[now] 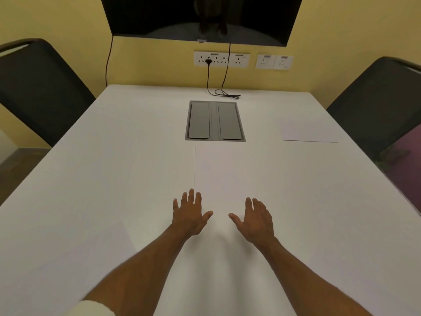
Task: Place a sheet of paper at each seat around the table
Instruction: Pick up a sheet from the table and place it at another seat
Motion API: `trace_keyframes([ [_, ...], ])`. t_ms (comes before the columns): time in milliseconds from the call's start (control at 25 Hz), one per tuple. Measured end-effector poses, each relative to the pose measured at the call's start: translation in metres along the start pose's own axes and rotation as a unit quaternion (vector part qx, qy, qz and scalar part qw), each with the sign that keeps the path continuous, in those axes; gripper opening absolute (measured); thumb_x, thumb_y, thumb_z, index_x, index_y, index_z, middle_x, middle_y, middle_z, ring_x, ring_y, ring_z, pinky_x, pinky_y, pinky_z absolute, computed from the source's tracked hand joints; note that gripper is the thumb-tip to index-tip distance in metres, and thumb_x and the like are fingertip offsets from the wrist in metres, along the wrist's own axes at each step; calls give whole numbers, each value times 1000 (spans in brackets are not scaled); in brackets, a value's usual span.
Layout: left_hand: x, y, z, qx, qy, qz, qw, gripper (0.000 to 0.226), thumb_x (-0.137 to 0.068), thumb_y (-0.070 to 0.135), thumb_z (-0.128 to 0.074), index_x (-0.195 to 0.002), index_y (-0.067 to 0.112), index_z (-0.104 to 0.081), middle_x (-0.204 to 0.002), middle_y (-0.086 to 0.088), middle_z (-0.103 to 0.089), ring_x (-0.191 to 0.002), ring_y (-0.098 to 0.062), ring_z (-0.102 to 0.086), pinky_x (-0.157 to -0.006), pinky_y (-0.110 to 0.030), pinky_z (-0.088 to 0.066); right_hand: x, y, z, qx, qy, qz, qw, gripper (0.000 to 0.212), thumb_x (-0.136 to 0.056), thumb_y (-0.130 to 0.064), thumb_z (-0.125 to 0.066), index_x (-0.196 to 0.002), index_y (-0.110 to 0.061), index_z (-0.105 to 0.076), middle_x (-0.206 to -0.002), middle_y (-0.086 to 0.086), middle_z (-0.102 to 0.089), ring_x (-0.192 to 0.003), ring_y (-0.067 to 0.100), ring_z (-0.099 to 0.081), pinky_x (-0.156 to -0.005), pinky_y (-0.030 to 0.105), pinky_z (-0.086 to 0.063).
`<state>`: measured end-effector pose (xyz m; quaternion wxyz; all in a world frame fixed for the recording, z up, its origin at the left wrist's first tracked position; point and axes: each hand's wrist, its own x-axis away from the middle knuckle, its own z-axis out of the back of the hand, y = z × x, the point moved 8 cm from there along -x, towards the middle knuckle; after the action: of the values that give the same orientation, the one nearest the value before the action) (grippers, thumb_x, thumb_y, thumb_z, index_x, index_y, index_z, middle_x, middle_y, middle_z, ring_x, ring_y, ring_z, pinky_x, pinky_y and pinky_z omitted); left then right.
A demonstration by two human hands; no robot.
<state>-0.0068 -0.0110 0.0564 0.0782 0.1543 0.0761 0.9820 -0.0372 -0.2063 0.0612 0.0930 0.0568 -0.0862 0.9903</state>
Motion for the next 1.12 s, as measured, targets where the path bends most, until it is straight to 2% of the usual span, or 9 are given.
trace_keyframes([
  [240, -53, -6, -32, 31, -16, 3, 999, 77, -96, 57, -28, -152, 12, 0, -162, -9, 6, -149, -27, 1, -119, -49, -7, -53, -1, -40, 3, 18, 13, 1000, 84, -91, -64, -37, -149, -4, -23, -153, 17, -30, -143, 27, -25, -117, 38, -20],
  [520, -96, -16, -70, 19, -5, -35, 999, 78, -95, 60, -22, -152, 16, 6, -161, -2, 12, -149, -22, 10, -119, -50, 1, -104, 13, -68, -71, -28, -27, 997, 88, -90, -62, -42, -151, -5, -15, -156, 23, -15, -145, 34, -16, -119, 43, -18],
  [640, -96, -19, -79, 0, 49, -46, 998, 75, -94, 61, -17, -153, 19, 5, -162, 0, 9, -149, -20, 8, -120, -47, 3, -115, 11, -66, -44, -5, -43, 998, 84, -89, -63, -42, -147, -6, -23, -144, 23, -32, -132, 36, -33, -106, 47, -33],
  [760, -85, -22, -83, -13, 90, -64, 994, 72, -96, 59, -16, -153, 17, 0, -162, -1, 4, -150, -18, 3, -120, -43, 2, -117, 6, -51, -24, 65, -52, 996, 70, -92, -55, -46, -137, -3, -35, -128, 17, -47, -119, 32, -44, -92, 40, -42],
  [840, -74, -24, -83, -15, 100, -76, 992, 71, -97, 56, -19, -153, 15, -5, -162, -3, -1, -150, -19, -1, -120, -41, 0, -118, 13, -48, -113, 65, -99, 986, 58, -93, -41, -53, -132, -1, -38, -128, 17, -49, -120, 33, -46, -91, 39, -42],
  [960, -48, -29, -87, -11, 102, -88, 991, 68, -98, 53, -21, -153, 15, -8, -162, -4, -4, -150, -19, -3, -120, -38, 2, -110, 36, -53, -307, 27, -235, 922, 41, -89, -24, -62, -120, 0, -50, -123, 19, -57, -113, 35, -55, -80, 31, -41],
  [1040, -28, -29, -89, -10, 104, -90, 990, 66, -98, 51, -24, -152, 15, -12, -161, -4, -8, -149, -21, -7, -119, -39, 2, -99, 45, -56, -361, 13, -261, 895, 28, -85, -14, -66, -108, 0, -61, -112, 19, -66, -98, 31, -61, -73, 26, -40],
  [1120, -6, -25, -88, 12, 109, -89, 990, 66, -98, 50, -32, -151, 13, -21, -159, -6, -16, -148, -23, -15, -119, -41, -5, -85, 49, -56, -401, 5, -258, 879, 25, -80, -8, -68, -105, -1, -67, -104, 19, -69, -87, 28, -62, -71, 24, -43],
])
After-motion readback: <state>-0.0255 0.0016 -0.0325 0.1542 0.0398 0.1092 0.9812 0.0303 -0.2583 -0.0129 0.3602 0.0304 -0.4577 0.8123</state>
